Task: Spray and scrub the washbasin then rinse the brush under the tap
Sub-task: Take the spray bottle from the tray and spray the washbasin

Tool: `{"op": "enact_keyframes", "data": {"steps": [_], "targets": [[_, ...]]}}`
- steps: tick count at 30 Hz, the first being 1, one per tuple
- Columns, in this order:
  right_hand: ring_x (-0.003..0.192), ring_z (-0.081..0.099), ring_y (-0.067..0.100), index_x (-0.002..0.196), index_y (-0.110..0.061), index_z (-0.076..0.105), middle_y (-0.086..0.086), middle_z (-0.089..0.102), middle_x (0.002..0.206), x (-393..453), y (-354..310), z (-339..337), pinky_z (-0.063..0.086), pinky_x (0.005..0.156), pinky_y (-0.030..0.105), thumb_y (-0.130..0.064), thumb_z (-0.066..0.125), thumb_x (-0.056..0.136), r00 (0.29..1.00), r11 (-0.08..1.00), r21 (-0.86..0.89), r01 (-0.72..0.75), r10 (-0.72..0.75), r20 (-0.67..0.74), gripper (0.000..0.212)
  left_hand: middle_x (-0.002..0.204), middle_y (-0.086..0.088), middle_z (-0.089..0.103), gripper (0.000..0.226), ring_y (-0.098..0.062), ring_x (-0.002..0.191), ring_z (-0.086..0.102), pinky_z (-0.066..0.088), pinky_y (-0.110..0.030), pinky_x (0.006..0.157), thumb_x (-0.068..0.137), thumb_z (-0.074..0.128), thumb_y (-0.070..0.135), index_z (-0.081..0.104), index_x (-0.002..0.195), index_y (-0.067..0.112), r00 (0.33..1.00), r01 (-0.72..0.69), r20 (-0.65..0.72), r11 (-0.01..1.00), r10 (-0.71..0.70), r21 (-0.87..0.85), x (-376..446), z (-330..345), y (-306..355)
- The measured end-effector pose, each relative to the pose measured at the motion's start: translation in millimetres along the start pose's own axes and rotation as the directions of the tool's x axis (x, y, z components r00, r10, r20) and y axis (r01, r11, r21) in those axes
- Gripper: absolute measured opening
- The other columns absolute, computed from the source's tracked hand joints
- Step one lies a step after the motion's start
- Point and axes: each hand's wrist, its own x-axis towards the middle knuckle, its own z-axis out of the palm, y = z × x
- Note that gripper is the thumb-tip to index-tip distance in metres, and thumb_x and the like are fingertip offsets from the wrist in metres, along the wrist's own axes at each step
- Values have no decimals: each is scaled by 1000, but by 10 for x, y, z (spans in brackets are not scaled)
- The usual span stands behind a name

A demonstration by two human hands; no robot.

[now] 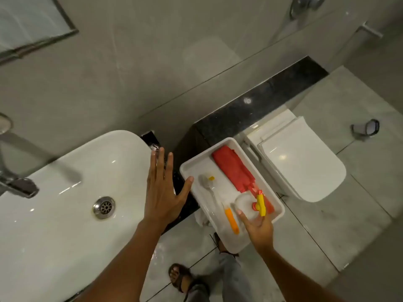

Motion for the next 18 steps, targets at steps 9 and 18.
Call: {"op": "enact_keyframes", "data": {"steps": [9, 18], "targets": [[130, 65, 27, 147, 0, 57, 15, 70, 133, 473, -247, 354, 51, 111, 42, -11, 76, 94, 933, 954, 155, 258, -204, -296, 57, 182, 7, -16, 93, -16, 168, -18, -1, -47, 135, 101, 31, 81, 3, 174, 30, 1000, 30, 4, 997, -30, 72, 3, 0, 4], [114, 70, 21, 124, -15, 70, 10, 74, 119, 469, -301, 285, 55, 106, 50, -38, 64, 102, 964, 952, 288, 106, -28, -263, 32, 182, 8, -17, 93, -16, 168, -19, -5, -44, 132, 100, 33, 80, 7, 174, 30, 999, 43, 13, 996, -44, 79, 16, 4, 13]]}}
